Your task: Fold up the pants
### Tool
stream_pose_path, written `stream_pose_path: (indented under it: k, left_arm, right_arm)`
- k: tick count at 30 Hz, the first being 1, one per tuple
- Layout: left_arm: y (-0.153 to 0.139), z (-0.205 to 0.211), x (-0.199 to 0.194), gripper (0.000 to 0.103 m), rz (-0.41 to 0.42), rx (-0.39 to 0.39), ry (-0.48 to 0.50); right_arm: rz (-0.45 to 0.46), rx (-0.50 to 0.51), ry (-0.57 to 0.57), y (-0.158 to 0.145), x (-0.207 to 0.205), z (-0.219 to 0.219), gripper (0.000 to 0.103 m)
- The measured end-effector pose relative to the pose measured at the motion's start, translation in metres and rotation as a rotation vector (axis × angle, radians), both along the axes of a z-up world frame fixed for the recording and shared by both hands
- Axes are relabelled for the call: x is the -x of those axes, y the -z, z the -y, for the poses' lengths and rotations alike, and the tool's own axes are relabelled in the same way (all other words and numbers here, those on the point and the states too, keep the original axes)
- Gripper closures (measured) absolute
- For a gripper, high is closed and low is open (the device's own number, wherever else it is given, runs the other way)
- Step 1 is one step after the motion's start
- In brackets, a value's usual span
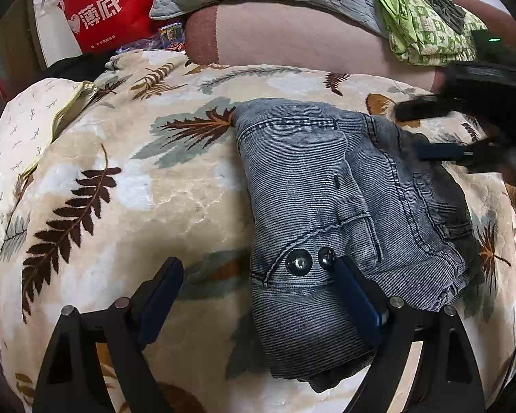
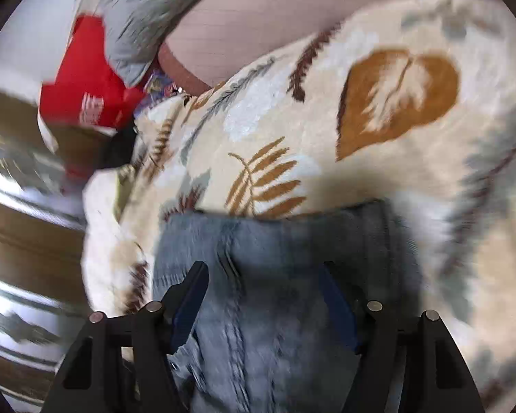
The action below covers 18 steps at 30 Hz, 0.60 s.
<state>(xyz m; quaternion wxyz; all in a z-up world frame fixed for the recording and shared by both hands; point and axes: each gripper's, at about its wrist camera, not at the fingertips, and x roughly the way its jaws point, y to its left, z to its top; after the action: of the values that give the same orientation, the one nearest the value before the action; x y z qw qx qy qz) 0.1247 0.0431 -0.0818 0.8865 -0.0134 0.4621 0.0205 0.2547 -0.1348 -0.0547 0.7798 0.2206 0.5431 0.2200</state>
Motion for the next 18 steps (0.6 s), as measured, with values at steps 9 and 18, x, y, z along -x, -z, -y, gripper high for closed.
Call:
stream_pose_path:
  k: [9, 18]
  left_arm:
    - [-0.005, 0.003, 0.001, 0.013, -0.025, -0.007, -0.036]
    - [-0.048, 0.010, 0.058, 0.013, 0.047, 0.024, -0.061]
  right_arm:
    - [0.015, 0.108, -0.119, 0.024, 0.105, 0.007, 0.025]
    - [0.307, 0.376, -0.010, -0.050, 0.179, 0.023, 0.000]
